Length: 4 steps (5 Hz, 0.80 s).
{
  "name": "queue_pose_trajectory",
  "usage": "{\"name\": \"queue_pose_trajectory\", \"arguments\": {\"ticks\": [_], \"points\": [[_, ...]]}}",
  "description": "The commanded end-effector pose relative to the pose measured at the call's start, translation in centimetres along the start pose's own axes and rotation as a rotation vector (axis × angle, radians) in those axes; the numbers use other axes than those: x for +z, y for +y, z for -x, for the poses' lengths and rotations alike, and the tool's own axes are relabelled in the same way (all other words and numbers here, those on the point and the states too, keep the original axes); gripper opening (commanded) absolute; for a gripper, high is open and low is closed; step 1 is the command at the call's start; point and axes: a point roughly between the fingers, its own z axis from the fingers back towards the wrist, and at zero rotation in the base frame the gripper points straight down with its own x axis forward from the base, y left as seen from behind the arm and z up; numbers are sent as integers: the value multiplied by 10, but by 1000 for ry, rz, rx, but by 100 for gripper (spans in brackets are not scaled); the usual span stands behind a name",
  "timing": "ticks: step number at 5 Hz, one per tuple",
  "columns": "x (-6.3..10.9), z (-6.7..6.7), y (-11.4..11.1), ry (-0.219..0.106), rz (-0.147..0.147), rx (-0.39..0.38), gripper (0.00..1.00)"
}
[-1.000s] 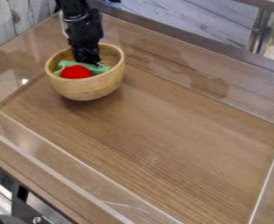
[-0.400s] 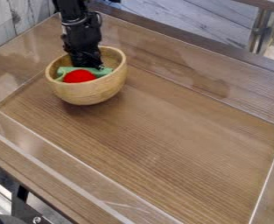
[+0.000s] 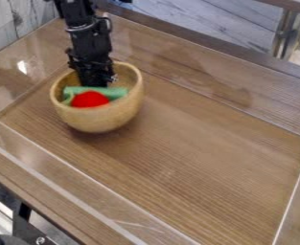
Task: Remove the green stick from the brown bowl and put it on the table
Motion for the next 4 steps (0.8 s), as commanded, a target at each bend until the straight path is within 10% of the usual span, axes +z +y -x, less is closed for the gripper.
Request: {"name": "queue_pose_trajectory", "arguments": {"ticks": [1, 4], "points": [[31, -14, -5, -60, -35, -42, 0], [82, -43, -40, -156, -31, -36, 0]]}}
